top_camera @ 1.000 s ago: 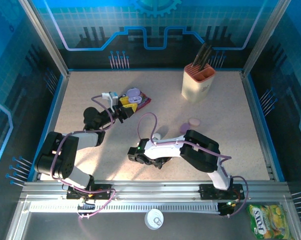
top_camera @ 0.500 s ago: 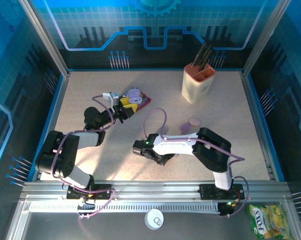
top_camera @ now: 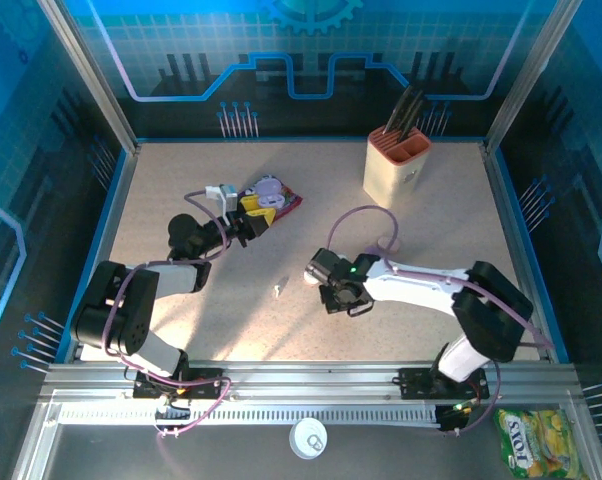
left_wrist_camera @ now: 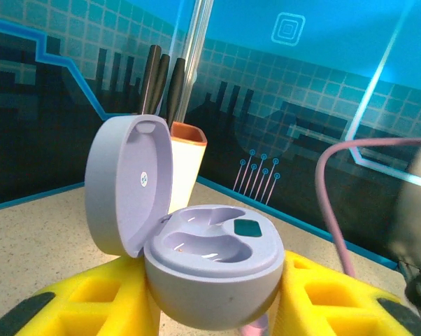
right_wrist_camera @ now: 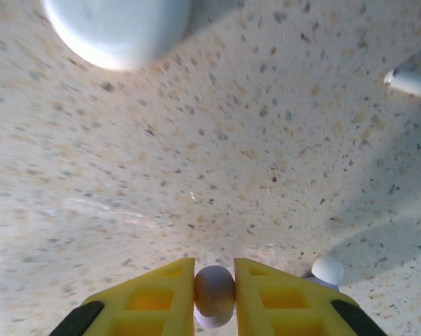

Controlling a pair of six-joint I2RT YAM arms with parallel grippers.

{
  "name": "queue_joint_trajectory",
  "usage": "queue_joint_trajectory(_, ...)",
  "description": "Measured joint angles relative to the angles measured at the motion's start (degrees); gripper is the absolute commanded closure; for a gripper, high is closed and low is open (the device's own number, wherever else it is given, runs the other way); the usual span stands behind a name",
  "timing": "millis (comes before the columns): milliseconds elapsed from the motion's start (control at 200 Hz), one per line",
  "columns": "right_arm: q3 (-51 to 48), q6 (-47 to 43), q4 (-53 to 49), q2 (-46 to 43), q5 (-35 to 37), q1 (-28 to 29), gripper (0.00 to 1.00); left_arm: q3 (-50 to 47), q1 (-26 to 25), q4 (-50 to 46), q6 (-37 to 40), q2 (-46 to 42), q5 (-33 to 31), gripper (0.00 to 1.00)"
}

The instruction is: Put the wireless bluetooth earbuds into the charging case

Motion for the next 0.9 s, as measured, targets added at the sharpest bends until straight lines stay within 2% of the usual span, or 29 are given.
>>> queue_joint_trajectory(245,-5.5,-0.1,5.5,-12.9,-7.4,-8.0,0.81,-1.7,-2.7,0.0,1.7,0.0,-0.1,0.63)
queue_joint_trajectory(485,-6.4,-0.2,7.2,-22.7,-13.4,-15.4,0.81,-3.7,-8.6,-0.8,7.2,0.0,-3.6,0.65)
queue_joint_trajectory(705,-7.2,0.9,9.6,-27.6,-19.9,-20.7,0.81,-4.6,-14.8,-6.1,14.9,-0.3,-8.2,0.65)
queue_joint_trajectory(900,-7.6,3.2,12.4,-29.5,-25.8,-23.3,0.81,-4.6,-17.6,-7.9,18.3,-0.4,-10.7,0.65)
